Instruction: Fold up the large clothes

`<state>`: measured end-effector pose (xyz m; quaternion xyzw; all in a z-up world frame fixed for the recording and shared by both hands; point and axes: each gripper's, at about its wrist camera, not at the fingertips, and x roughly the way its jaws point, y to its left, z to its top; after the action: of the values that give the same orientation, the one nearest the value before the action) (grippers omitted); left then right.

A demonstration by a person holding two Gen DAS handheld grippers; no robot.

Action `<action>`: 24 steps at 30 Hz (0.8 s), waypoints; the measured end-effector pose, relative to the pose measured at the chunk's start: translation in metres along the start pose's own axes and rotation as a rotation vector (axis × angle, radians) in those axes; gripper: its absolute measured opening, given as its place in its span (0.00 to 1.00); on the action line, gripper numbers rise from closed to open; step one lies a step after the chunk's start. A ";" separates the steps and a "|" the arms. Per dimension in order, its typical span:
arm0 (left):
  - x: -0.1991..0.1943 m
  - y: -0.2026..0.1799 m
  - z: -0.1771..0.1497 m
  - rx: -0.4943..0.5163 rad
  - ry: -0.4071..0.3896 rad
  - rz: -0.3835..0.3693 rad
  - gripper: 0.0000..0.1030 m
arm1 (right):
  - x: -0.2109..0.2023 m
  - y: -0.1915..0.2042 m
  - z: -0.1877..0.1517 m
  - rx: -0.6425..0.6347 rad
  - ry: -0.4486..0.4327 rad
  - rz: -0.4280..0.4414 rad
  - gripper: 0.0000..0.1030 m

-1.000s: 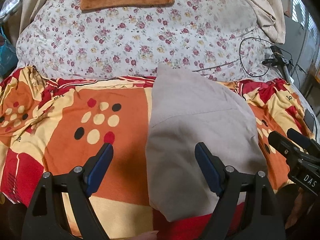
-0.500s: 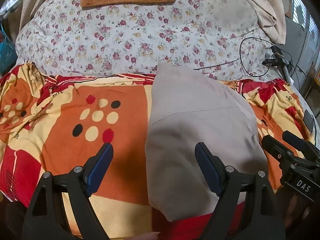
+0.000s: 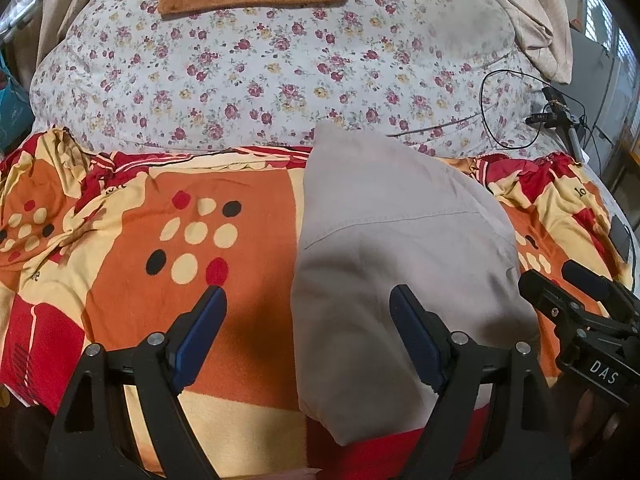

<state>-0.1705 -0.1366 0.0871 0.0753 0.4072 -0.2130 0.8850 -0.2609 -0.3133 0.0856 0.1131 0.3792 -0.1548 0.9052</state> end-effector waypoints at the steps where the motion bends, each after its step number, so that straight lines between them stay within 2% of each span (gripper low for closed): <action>1: 0.000 0.000 0.000 0.000 0.002 -0.001 0.82 | 0.001 0.000 0.000 0.001 0.003 0.000 0.85; 24: 0.007 -0.003 -0.004 0.014 0.013 0.008 0.82 | 0.005 0.002 -0.006 0.011 0.012 0.007 0.85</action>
<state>-0.1709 -0.1406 0.0795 0.0842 0.4111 -0.2119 0.8826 -0.2607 -0.3106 0.0777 0.1203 0.3835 -0.1528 0.9028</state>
